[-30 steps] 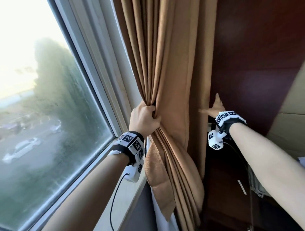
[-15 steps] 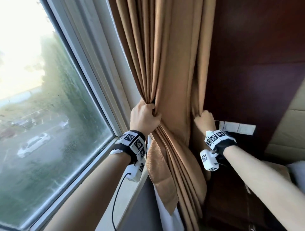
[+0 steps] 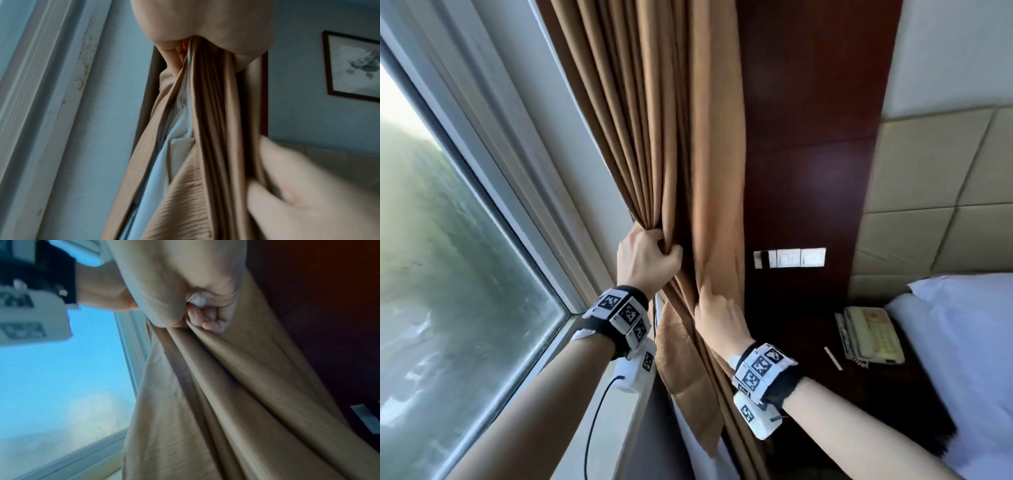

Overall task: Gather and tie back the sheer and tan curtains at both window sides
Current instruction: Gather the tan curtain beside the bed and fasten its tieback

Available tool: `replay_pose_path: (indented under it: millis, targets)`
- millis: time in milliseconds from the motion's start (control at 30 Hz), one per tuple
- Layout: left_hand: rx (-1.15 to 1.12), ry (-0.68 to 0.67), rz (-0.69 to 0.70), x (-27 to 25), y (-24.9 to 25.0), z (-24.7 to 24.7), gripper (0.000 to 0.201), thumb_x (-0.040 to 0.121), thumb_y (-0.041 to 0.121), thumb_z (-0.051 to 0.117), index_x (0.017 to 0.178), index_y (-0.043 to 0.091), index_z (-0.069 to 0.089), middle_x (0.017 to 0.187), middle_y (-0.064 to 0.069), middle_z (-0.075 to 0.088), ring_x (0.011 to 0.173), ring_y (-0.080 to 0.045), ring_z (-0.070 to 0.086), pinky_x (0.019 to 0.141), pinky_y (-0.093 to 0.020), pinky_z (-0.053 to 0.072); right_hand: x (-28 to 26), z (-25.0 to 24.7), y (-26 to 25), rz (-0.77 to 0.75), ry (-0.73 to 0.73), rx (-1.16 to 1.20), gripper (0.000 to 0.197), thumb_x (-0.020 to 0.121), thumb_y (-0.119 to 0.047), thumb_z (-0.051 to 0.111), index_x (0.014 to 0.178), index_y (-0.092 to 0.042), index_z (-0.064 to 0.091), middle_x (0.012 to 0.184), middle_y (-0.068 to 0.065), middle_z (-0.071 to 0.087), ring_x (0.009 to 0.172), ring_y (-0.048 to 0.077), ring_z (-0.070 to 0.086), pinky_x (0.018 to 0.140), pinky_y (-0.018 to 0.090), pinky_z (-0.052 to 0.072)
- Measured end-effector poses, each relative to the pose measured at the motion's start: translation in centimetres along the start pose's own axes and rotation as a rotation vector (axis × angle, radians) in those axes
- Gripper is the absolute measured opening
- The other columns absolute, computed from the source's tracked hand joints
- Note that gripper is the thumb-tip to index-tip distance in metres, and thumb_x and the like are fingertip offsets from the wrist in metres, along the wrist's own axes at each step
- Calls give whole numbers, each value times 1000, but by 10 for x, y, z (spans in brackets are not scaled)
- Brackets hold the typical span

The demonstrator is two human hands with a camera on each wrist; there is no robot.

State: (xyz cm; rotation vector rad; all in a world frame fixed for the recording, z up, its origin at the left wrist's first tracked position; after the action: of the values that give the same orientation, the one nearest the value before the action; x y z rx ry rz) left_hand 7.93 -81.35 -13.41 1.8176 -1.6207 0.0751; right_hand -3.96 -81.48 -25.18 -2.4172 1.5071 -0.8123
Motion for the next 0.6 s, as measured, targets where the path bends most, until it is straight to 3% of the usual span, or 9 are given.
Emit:
replay_pose_path:
  millis: [100, 167, 233, 300, 400, 500, 600]
  targets:
    - [-41, 28, 21, -9, 7, -5, 45, 77, 53, 52, 46, 23, 41, 70, -9, 56, 65, -30, 56, 58, -28, 41, 5, 0, -16, -36, -44, -6, 42, 95, -10, 39, 137, -3, 37, 98, 22, 69, 90, 43, 66, 75, 46, 50]
    - [2, 49, 29, -15, 10, -11, 56, 77, 70, 53, 49, 22, 50, 70, -6, 58, 65, -24, 55, 59, -25, 38, 7, -6, -22, -91, -48, -19, 35, 95, -12, 39, 130, -6, 42, 94, 21, 70, 85, 43, 67, 70, 46, 50]
    - [49, 55, 9, -18, 9, -14, 59, 72, 74, 61, 57, 17, 61, 72, -4, 60, 67, -21, 56, 60, -26, 43, 4, -15, -30, -199, -54, -58, 30, 96, -11, 38, 125, -7, 45, 90, 20, 70, 80, 41, 67, 67, 43, 51]
    - [88, 53, -39, -18, 9, -17, 57, 70, 66, 69, 70, 9, 68, 84, -8, 61, 75, -26, 60, 65, -32, 50, -4, -20, -36, -315, -37, -71, 32, 96, -11, 38, 126, -8, 46, 87, 19, 70, 75, 40, 67, 62, 38, 47]
    - [124, 55, -78, -19, 8, -20, 41, 77, 41, 69, 87, 1, 69, 102, -16, 58, 89, -38, 60, 74, -39, 53, -12, -23, -43, -398, -41, -47, 34, 98, -16, 38, 131, -10, 44, 85, 20, 70, 74, 41, 66, 61, 43, 47]
    - [153, 19, -50, -21, 10, -21, 31, 81, 27, 64, 89, -3, 65, 104, -18, 55, 90, -39, 58, 75, -38, 50, -6, -22, -37, -302, -166, 79, 32, 99, -26, 39, 129, -17, 42, 97, 21, 68, 86, 43, 64, 73, 46, 50]
    - [184, 17, -33, -21, 8, -24, 26, 82, 22, 63, 89, -3, 65, 101, -18, 56, 91, -39, 58, 74, -37, 49, 8, -22, -13, -230, -348, 218, 35, 92, -49, 46, 122, -30, 47, 109, 7, 67, 99, 32, 63, 87, 43, 50]
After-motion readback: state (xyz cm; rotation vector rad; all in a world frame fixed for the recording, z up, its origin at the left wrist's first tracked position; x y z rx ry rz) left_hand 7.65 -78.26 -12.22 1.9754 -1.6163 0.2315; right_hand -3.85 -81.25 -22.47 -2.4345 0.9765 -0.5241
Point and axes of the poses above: each hand's wrist, its own x-axis towards the middle knuckle, its own z-axis out of the palm, y = z × x, the point moved 4 cm from there along x, towards the middle knuckle
